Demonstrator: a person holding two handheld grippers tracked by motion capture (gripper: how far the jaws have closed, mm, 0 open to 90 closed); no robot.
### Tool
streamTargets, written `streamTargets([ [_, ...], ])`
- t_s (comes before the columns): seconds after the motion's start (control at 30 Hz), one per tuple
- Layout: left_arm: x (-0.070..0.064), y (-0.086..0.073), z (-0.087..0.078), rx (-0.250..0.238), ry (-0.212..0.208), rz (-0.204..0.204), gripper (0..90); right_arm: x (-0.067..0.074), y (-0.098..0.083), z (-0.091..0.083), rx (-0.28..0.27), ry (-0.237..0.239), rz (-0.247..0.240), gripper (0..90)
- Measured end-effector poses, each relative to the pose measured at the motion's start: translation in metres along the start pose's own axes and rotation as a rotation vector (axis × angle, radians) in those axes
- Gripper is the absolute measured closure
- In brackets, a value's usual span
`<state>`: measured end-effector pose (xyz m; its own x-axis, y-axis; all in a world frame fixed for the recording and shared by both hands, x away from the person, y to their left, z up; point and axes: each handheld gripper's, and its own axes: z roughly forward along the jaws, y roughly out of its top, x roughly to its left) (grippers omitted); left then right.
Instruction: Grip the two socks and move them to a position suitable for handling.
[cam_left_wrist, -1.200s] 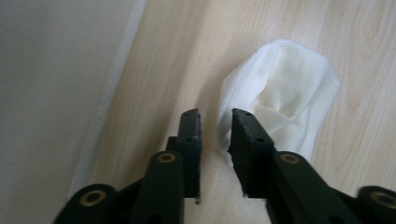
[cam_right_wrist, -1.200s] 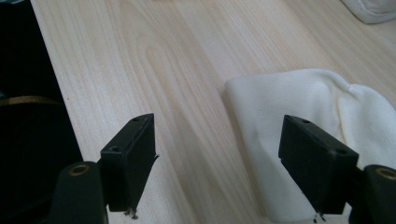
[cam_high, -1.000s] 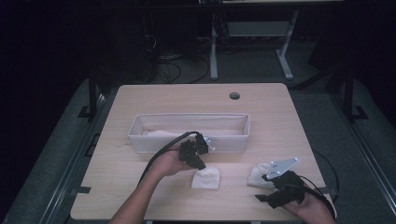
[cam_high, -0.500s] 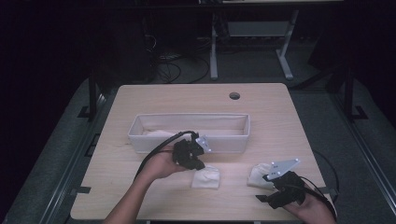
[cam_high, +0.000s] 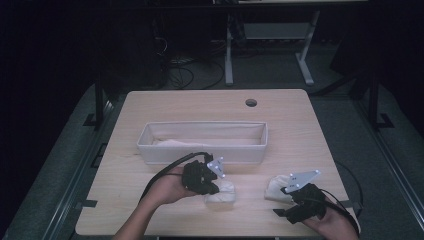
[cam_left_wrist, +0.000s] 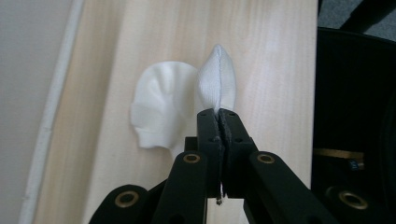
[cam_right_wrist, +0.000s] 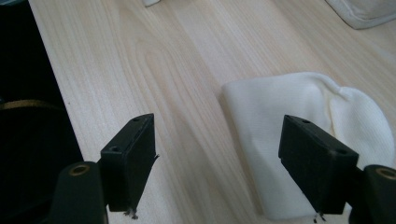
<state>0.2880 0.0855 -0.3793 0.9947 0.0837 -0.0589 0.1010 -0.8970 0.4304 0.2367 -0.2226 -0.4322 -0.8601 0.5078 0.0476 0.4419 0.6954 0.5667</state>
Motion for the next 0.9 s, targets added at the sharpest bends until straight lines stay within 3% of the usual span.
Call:
streamTargets([
  [0.57, -0.027, -0.012, 0.011, -0.007, -0.09, 0.017, 80.0, 0.003, 0.001, 0.004, 0.018, 0.005, -0.012, 27.0],
  [0.7, -0.028, -0.015, 0.012, -0.015, -0.119, 0.012, 78.3, 0.003, 0.002, 0.003, 0.015, 0.004, -0.012, 27.0],
  [0.9, -0.028, -0.016, 0.013, -0.04, -0.127, 0.001, 77.5, 0.003, 0.0, 0.006, 0.025, 0.006, -0.013, 27.0],
])
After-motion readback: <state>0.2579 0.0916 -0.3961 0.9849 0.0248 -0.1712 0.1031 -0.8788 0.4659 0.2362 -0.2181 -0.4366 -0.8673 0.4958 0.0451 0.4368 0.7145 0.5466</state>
